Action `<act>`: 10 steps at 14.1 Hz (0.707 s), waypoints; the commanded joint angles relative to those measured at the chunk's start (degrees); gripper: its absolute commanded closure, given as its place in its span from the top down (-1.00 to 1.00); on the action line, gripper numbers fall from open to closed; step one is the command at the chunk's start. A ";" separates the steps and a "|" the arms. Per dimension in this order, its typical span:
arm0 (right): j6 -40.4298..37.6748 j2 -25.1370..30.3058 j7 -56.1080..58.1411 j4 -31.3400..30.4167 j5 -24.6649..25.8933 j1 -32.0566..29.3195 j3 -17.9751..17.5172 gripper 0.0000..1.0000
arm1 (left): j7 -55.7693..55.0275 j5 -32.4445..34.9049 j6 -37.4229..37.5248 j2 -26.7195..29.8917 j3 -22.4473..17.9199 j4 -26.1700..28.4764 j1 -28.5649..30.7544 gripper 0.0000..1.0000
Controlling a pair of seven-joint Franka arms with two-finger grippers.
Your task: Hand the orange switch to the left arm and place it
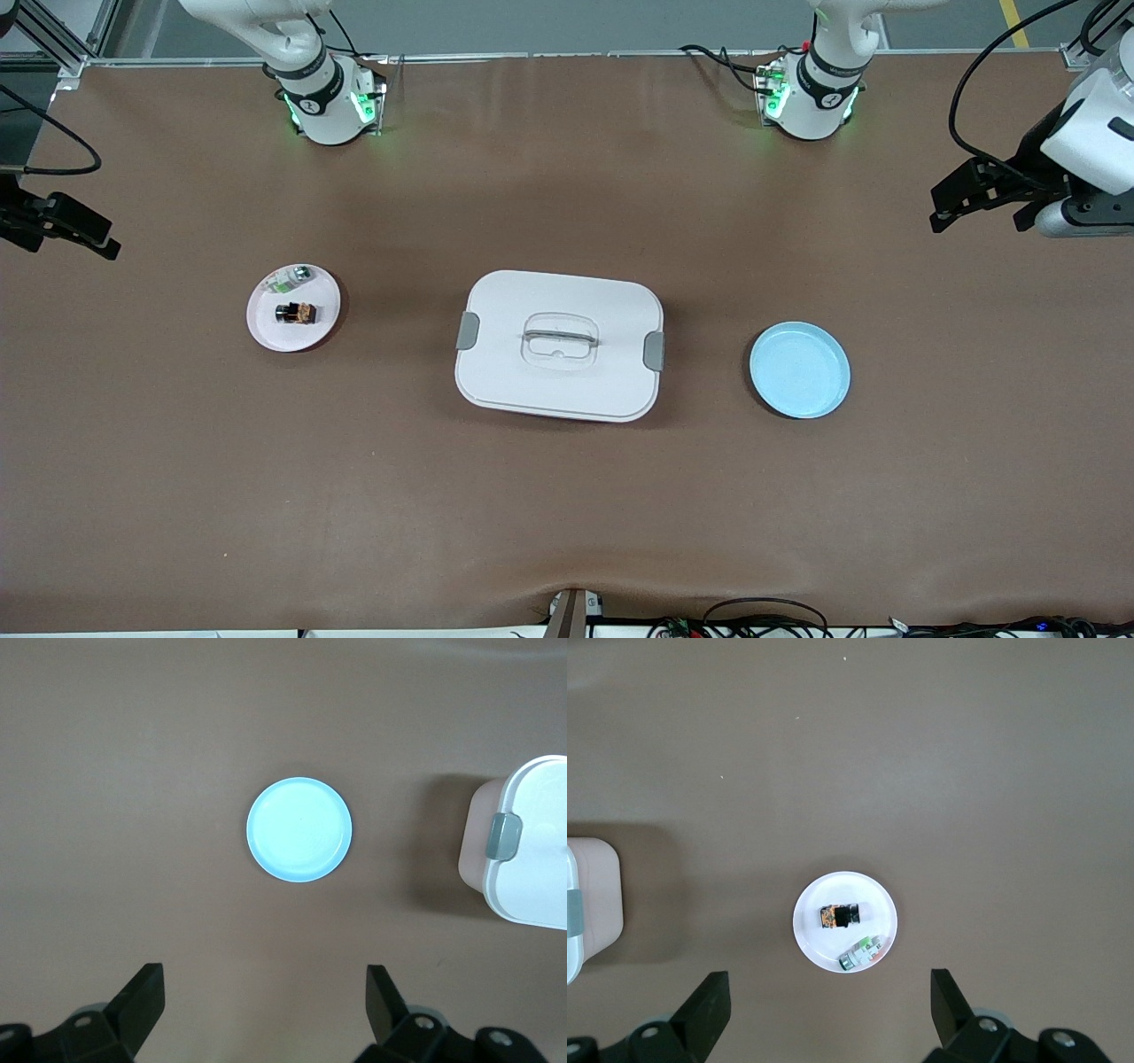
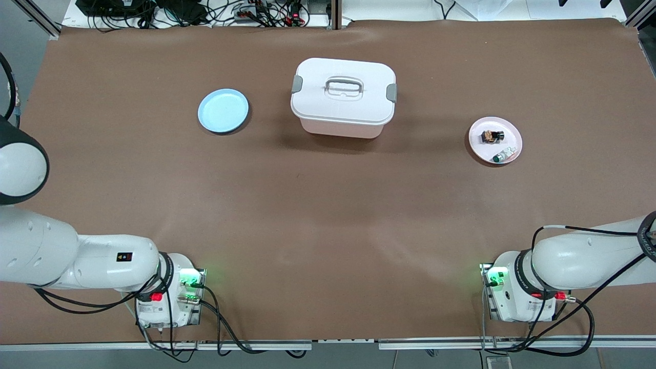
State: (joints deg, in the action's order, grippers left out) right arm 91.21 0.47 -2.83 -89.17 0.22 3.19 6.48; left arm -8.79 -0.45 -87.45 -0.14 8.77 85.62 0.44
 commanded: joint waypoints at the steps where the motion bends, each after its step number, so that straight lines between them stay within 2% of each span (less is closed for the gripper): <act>1: -1.46 1.11 1.51 0.75 -0.04 -0.20 -0.24 1.00 | 0.70 0.02 0.97 -0.03 -0.07 -0.72 0.09 1.00; 4: -2.43 1.11 1.51 0.75 0.05 -0.20 -0.24 1.00 | 0.70 0.02 0.97 -0.03 0.01 -0.72 0.17 1.00; 7: -6.82 0.94 1.51 0.31 -0.04 -0.29 -0.24 1.00 | 0.70 -0.07 0.97 -0.12 -0.07 -0.72 0.18 1.00; 10: -5.52 0.67 1.43 -3.80 -0.13 -0.55 -0.24 1.00 | 0.61 0.01 0.88 -0.21 0.01 -0.72 0.09 1.00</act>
State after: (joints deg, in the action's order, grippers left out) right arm 84.68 1.03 -1.92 -90.11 0.22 3.19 6.45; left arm -8.79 -0.45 -87.45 -0.15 8.78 85.62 0.44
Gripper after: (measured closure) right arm 0.000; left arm 0.000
